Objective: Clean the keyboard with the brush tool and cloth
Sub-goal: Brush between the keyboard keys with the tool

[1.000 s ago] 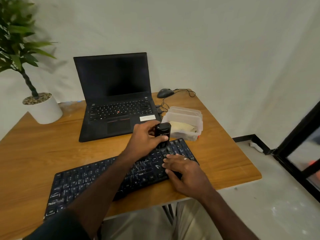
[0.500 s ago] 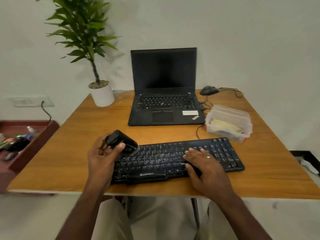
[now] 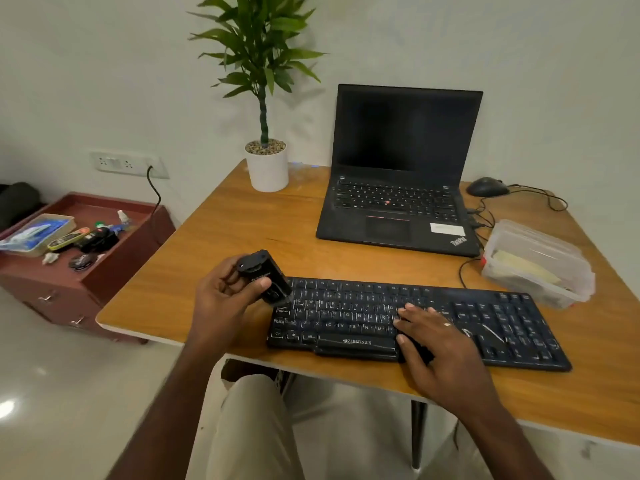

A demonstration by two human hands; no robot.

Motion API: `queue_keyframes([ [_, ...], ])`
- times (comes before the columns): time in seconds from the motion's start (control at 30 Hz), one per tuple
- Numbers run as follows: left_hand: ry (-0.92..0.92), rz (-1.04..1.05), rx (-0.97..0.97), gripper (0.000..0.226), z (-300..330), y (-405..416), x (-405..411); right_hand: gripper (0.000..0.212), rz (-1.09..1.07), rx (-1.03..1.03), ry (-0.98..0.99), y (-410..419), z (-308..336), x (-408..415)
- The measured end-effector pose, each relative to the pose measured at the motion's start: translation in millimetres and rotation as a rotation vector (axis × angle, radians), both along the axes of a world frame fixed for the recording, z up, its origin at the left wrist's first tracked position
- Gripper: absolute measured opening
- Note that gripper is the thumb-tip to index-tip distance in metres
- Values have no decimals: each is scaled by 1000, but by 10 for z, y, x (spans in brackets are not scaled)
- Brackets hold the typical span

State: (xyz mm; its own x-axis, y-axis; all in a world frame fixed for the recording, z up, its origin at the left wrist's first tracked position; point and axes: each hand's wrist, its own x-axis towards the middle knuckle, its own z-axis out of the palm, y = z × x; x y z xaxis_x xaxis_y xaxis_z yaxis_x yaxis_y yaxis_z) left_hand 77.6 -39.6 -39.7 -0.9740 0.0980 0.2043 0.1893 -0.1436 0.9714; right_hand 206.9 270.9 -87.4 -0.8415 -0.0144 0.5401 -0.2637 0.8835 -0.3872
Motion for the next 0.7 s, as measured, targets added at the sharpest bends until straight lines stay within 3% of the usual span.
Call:
queue_keyframes([
  [0.23, 36, -172, -109, 35, 32, 391, -95, 36, 2, -5, -14, 13, 5, 3],
  [0.43, -57, -49, 104, 29, 51, 331, -111, 36, 7, -7, -17, 20, 2, 14],
  [0.53, -1, -26, -15, 35, 92, 37, -172, 36, 9, -6, -18, 18, 13, 8],
  [0.7, -1, -195, -137, 35, 123, 65, -143, 38, 3, 0, -15, 17, 14, 1],
])
